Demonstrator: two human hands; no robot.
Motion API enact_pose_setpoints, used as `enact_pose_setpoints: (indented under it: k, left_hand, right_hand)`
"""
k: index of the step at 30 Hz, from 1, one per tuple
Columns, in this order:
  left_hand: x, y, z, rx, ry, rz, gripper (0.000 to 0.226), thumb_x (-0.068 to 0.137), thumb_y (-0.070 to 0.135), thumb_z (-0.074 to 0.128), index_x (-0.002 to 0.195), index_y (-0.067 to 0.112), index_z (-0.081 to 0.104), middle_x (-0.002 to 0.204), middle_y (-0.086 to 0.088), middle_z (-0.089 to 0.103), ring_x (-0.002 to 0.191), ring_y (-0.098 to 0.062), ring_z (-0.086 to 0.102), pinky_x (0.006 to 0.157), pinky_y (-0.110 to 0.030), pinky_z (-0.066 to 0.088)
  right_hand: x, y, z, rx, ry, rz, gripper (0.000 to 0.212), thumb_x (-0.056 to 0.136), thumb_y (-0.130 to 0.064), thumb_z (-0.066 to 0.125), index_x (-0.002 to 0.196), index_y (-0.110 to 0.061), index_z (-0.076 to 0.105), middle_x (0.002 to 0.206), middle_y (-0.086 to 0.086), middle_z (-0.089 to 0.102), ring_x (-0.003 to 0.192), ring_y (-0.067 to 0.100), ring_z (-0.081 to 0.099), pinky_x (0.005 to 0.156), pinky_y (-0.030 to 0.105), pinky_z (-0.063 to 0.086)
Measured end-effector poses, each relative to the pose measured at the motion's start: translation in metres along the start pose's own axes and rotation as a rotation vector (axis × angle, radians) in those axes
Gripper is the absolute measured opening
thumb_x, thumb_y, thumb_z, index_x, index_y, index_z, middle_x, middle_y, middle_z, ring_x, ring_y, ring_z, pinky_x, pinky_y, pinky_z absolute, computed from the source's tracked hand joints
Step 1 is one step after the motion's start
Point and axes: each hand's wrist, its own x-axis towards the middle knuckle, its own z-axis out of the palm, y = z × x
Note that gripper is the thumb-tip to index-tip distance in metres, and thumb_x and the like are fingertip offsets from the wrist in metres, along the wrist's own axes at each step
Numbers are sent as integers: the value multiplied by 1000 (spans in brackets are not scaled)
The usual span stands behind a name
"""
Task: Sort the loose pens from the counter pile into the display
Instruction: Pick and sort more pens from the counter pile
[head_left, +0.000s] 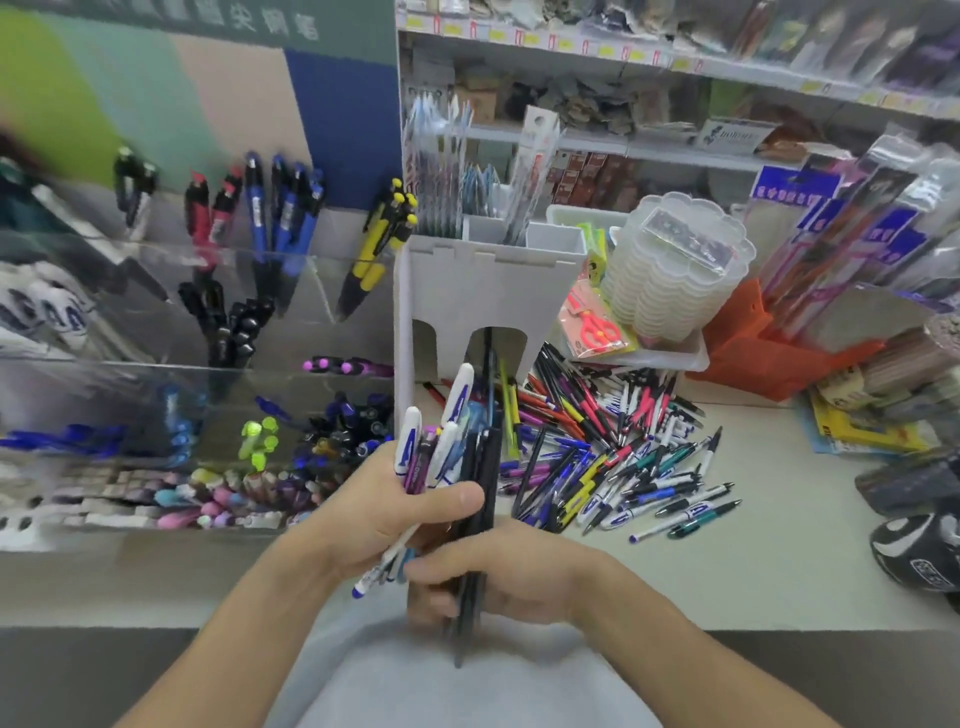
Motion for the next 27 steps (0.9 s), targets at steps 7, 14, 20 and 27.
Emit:
enact_pose_setpoints:
  k: [7,14,20,27]
  left_hand:
    - [-29,6,-27,19,280,78,17,74,28,85,85,19,77,76,-25,68,70,-33,67,62,-41,59]
    - [-75,13,-86,-109,649,248,23,71,35,84,80,19,72,52,0,37,44,-15,31,48,-33,29]
    - [-101,21,-125,-160,770,318,24,76,31,75,74,14,59,50,0,34,44,-17,26,52,-39,22]
    - [-101,25,-152,-200,830,283,15,74,28,73,78,15,68,53,-1,35,47,-18,27,46,-30,26]
  right_hand:
    - [15,-29,24,-662,304,-54,26,99,-29,50,81,-21,67,80,-3,72,61,12,60,60,25,52]
    - [46,-79,41,-498,643,-570,13,94,-14,66,81,-13,67,78,22,64,61,31,67,53,36,59]
    - [105,-136,80,-401,798,-951,12,90,0,67,78,0,66,67,19,64,59,20,61,51,26,50]
    - [165,-137,84,-837,1050,-921,23,87,-19,70,67,-7,67,62,3,67,63,15,66,63,40,54]
